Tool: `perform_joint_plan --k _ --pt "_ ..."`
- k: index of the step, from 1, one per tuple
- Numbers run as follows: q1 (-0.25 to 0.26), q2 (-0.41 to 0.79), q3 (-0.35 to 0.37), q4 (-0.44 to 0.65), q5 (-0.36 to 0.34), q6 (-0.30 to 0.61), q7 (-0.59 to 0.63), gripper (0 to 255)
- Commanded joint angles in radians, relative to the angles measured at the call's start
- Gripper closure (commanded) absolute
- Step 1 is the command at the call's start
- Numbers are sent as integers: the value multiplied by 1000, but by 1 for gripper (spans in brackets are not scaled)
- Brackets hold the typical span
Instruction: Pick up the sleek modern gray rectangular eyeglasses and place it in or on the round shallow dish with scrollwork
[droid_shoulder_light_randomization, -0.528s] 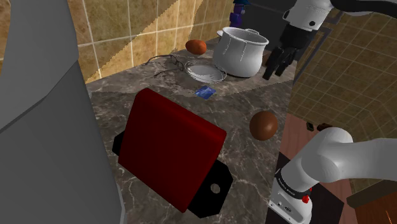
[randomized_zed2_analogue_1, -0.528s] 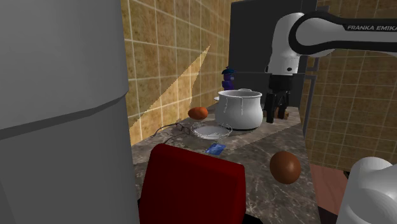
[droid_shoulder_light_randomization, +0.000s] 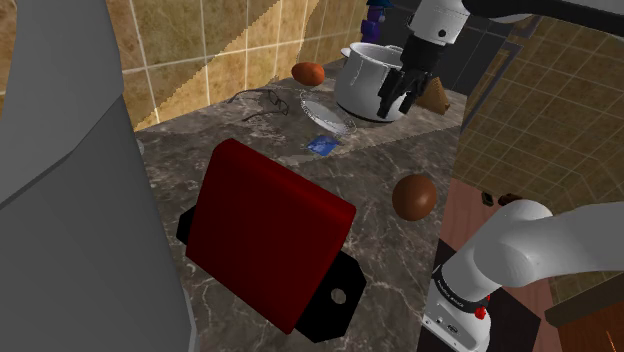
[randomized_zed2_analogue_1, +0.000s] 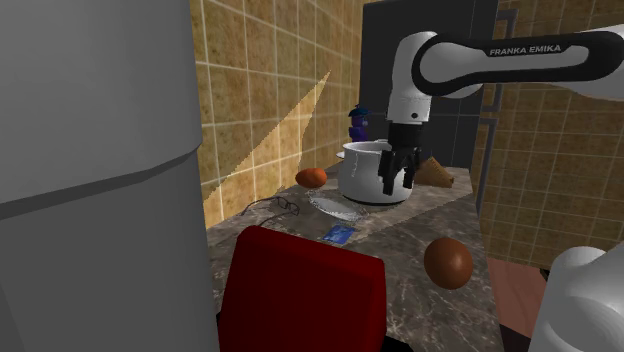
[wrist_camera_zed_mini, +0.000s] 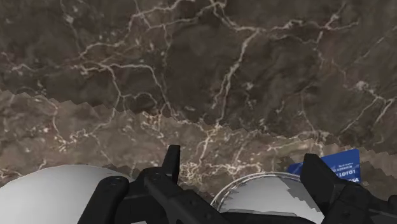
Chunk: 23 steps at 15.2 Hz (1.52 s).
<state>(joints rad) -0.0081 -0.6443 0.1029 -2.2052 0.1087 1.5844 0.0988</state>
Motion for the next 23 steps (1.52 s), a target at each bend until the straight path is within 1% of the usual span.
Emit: perform_joint_plan --k 1,7,12,17,22,23 --pt "1 71 19 35 6 44 17 0" --pt "3 281 72 172 2 138 74 0" --pt "7 466 111 323 -24 186 127 0" --pt "22 660 142 514 -70 202 183 0" --pt "56 873 159 759 -131 178 237 0" --pt "58 879 158 767 -133 177 238 0"
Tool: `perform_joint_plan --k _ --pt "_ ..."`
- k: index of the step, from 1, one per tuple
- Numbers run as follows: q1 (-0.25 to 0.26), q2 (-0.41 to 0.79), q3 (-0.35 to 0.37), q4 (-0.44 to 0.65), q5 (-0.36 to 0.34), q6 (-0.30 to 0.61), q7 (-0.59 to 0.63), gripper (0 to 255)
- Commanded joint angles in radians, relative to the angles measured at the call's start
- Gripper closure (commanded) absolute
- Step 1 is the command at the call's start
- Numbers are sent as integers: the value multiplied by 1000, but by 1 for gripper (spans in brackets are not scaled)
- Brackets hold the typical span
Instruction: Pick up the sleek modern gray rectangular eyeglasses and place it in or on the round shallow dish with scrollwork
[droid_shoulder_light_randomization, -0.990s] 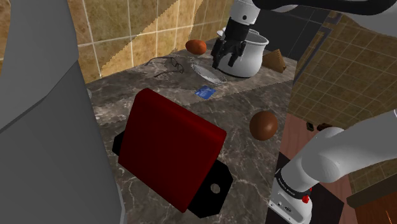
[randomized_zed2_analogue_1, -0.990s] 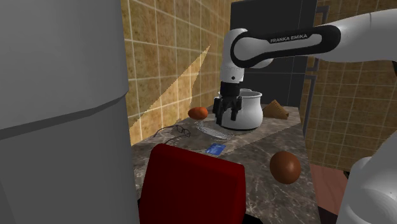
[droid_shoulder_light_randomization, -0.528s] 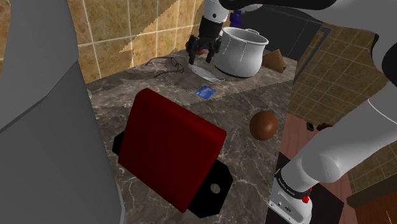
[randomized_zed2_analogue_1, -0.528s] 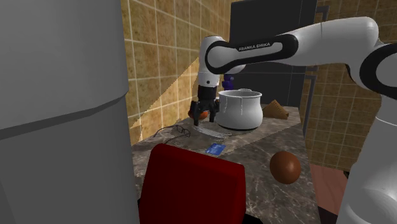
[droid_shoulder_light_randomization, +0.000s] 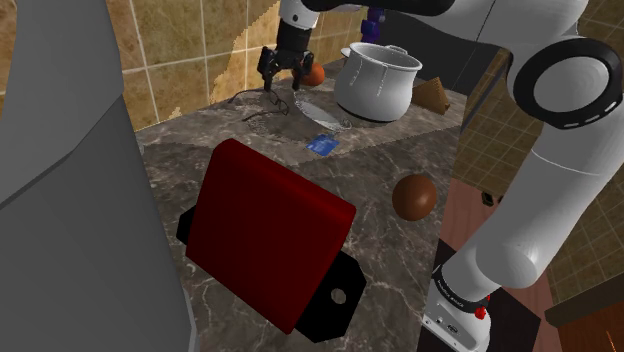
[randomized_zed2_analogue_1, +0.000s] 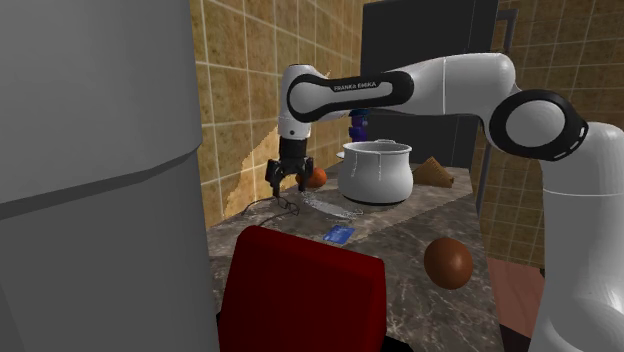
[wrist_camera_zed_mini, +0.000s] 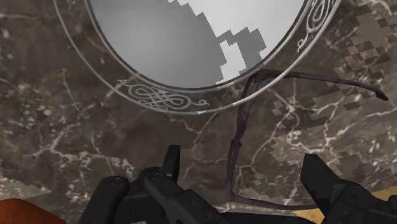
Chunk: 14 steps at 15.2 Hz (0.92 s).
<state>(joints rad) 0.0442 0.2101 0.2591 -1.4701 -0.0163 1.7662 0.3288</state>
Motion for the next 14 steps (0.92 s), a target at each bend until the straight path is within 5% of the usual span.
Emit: perform_joint_plan --k 1,7,14 --pt "6 25 1 18 -7 9 8 0" --pt "6 29 1 -64 -9 95 9 0" --pt "6 29 1 -64 -9 95 9 0"
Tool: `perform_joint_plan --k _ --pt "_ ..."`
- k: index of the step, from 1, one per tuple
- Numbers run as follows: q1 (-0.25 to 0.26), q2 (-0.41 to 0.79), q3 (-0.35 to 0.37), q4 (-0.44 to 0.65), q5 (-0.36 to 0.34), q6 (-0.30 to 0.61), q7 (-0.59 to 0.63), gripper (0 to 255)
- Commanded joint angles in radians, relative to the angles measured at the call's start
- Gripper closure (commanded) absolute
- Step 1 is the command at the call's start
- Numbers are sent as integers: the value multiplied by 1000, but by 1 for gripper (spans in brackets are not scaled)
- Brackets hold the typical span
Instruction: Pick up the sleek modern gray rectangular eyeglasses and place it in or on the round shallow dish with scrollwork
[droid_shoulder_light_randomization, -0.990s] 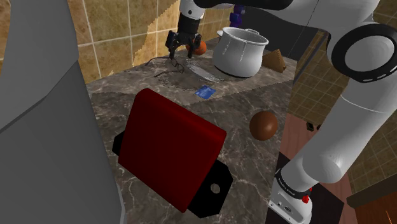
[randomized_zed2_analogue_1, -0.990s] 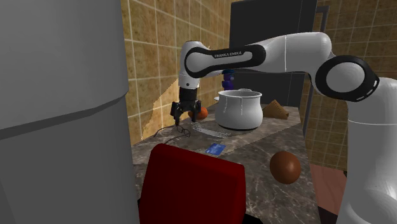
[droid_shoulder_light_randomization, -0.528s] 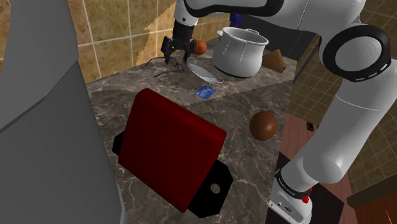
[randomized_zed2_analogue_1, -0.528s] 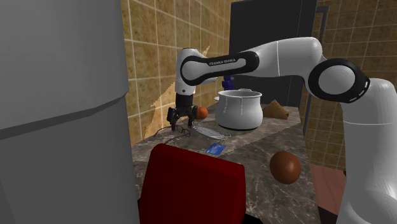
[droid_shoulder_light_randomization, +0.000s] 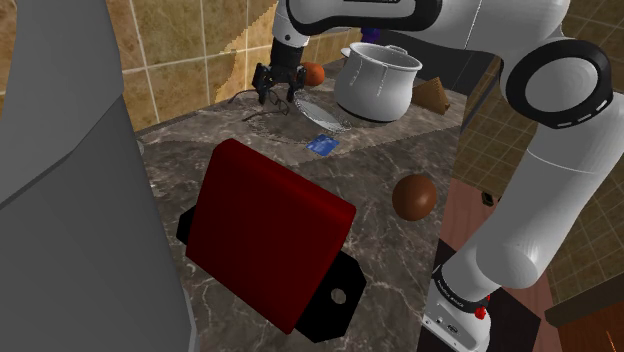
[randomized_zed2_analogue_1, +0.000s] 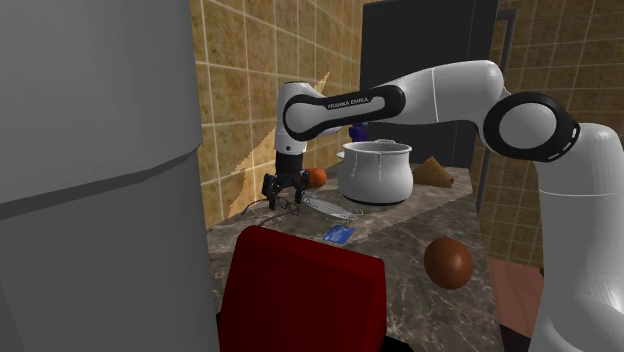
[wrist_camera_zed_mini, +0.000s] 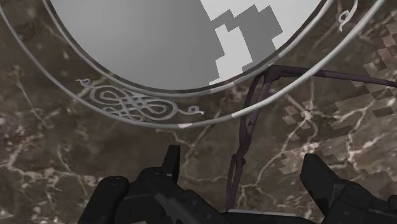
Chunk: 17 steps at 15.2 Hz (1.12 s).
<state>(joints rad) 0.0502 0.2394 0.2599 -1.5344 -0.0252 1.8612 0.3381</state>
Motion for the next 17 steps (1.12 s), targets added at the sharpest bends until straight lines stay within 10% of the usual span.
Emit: perform_joint_plan --k 1,2,17 --pt "0 0 0 0 0 0 0 0" --pt "0 0 0 0 0 0 0 255" --pt "4 7 1 90 -2 -83 2 255"
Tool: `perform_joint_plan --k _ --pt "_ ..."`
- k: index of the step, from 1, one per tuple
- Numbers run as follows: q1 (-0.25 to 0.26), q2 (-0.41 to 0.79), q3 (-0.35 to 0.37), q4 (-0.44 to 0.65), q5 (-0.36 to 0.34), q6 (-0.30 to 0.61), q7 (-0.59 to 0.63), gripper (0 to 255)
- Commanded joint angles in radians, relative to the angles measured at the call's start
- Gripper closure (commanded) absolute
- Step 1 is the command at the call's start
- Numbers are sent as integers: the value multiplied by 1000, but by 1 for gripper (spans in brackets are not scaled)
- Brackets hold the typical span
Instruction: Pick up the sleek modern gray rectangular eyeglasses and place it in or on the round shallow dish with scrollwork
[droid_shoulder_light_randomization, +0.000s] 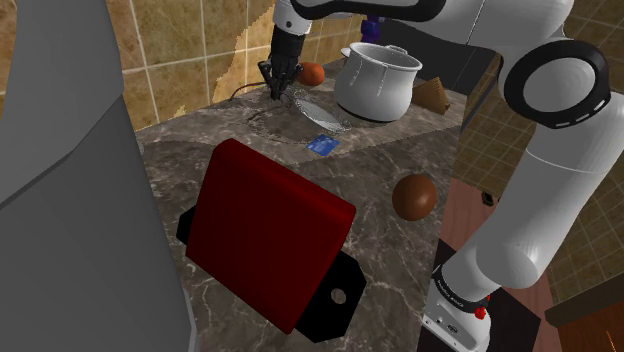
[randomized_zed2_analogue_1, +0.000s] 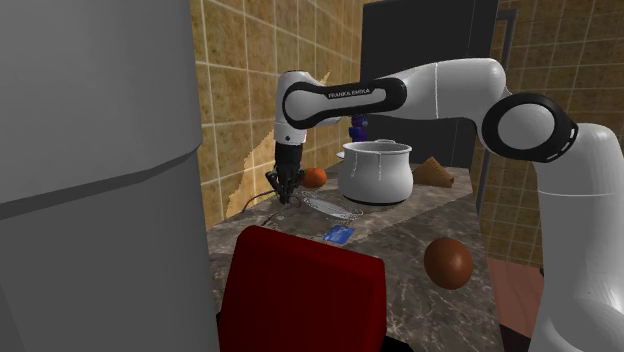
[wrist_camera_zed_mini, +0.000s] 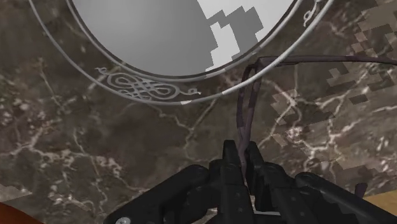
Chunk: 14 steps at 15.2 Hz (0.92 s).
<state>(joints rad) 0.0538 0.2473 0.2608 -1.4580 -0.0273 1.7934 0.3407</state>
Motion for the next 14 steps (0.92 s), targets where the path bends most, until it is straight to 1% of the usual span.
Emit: perform_joint_plan --k 1,8,14 --pt "1 1 0 30 0 -30 0 255" --pt "9 25 2 159 -7 -135 5 255" --pt "20 63 4 296 -18 -235 11 255"
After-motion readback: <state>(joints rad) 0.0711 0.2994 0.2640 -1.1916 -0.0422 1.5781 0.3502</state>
